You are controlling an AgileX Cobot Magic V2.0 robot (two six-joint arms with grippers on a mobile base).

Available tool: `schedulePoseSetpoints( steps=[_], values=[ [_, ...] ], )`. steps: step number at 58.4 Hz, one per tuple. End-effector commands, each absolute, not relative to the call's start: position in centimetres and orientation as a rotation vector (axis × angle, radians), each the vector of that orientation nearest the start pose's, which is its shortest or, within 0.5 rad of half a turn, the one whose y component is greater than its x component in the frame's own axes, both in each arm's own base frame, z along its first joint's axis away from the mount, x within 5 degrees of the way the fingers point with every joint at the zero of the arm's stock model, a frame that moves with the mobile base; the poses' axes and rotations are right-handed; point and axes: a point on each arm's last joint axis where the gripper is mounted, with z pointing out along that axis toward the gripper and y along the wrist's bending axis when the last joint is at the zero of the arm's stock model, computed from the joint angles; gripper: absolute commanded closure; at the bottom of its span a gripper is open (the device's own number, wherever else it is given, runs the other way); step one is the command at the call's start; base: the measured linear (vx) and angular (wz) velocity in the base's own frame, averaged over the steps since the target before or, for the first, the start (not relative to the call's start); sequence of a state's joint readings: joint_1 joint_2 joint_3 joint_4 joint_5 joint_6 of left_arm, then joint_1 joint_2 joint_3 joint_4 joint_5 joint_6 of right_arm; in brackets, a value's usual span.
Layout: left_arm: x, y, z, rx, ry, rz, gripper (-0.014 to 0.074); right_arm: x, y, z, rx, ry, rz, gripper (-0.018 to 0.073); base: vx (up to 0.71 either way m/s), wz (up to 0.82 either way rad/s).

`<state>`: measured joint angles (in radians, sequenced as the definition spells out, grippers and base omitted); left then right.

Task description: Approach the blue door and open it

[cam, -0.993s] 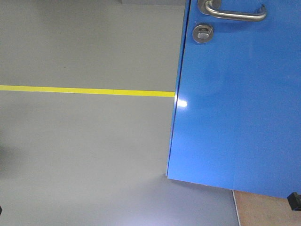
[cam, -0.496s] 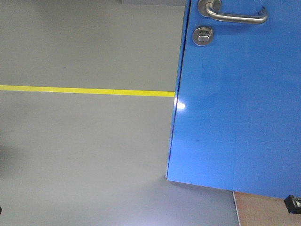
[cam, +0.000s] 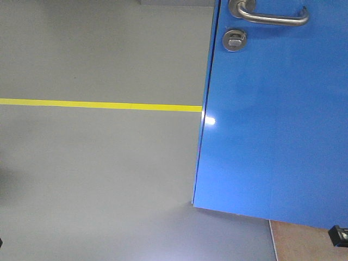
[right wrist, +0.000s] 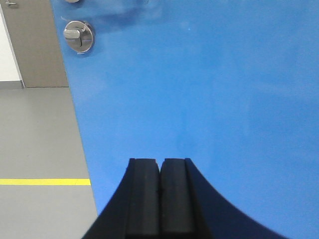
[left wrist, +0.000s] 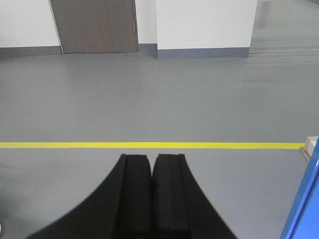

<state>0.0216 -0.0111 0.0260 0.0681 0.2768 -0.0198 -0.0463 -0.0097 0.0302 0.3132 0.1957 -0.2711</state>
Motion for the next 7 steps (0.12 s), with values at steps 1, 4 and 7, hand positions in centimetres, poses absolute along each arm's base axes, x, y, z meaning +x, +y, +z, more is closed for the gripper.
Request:
schedulePoseSetpoints(
  steps=[1,4,7],
  values=[
    [5.42,0.22,19.75,0.006,1.650,0.054,0.0524,5.58,0.06,19.34,0.047,1.603,0.023,0.0547,0.00,0.00],
    [5.42,0.22,19.75,0.006,1.650,0.054,0.0524,5.58,0.06,19.34,0.047,1.603,0.023,0.0547,0.00,0.00],
    [5.42,0.22,19.75,0.006,1.650,0.054,0.0524,5.58,0.06,19.34,0.047,1.603,0.023,0.0547,0.00,0.00]
  ],
)
